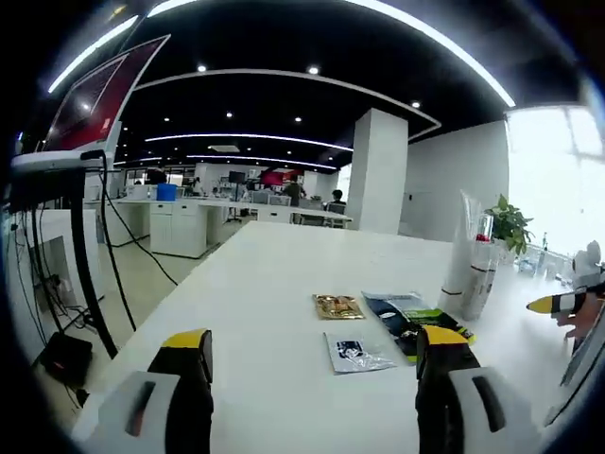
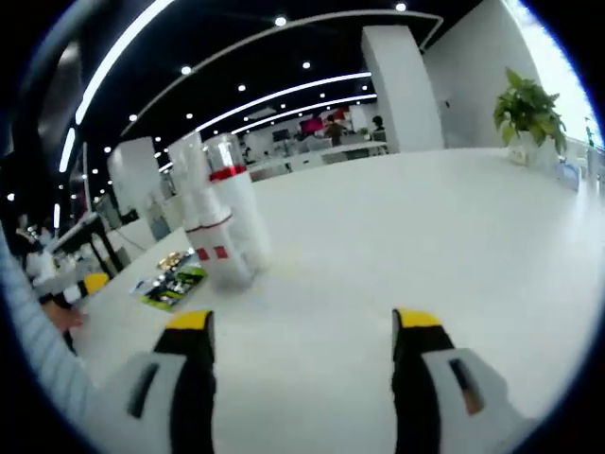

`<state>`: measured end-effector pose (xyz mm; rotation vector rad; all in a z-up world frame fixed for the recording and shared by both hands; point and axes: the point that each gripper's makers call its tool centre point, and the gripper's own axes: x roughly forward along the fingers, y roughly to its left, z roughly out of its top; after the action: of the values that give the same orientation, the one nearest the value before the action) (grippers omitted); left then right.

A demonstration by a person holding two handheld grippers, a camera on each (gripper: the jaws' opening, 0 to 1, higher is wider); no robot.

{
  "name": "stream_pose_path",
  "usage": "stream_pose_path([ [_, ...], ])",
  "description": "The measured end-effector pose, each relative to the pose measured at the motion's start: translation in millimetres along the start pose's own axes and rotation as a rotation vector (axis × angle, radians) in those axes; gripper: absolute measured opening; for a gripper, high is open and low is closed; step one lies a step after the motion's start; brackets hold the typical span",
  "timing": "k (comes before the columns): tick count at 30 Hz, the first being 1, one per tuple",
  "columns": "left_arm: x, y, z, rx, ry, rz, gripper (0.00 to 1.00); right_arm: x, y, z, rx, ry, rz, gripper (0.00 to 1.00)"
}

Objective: Arrange the skincare products in the storage area until every visible bottle or jar stands upright without overlapping.

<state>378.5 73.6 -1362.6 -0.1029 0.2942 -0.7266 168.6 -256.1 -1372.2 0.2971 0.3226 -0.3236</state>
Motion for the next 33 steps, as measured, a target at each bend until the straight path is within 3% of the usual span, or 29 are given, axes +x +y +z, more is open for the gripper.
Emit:
stream_pose_path([
  [6,-2,-4.3,-2.3,-0.002,-0.022,-0.018,0.90,9,7,-4.0,-0.062,0.056,0.019,0.73],
  [10,-4,2.6,-0.7,0.006,-0.050,0.011,0.90,11,8,-1.8,-0.073,0.062,0.033,0.72],
  [13,-7,5.5,-1.3,0.000,-0.062,0.018,0.89,10,2,0.2,-0.073,0.055,0.029,0.69],
  [15,-9,5.4,-2.3,0.030,-0.083,0.008,0.89,5,-2,7.7,-0.057,0.004,0.024,0.69],
  [20,-7,3.6,-6.9,0.050,-0.056,-0.003,0.89,-2,-12,0.1,-0.039,0.010,-0.033,0.68],
  [23,-9,3.0,-0.7,0.052,-0.073,-0.009,0.90,-2,-5,-0.1,-0.063,0.013,-0.030,0.70],
  [33,-9,3.2,-3.6,0.063,-0.062,-0.003,0.90,2,-3,-0.7,-0.100,0.022,-0.040,0.70],
])
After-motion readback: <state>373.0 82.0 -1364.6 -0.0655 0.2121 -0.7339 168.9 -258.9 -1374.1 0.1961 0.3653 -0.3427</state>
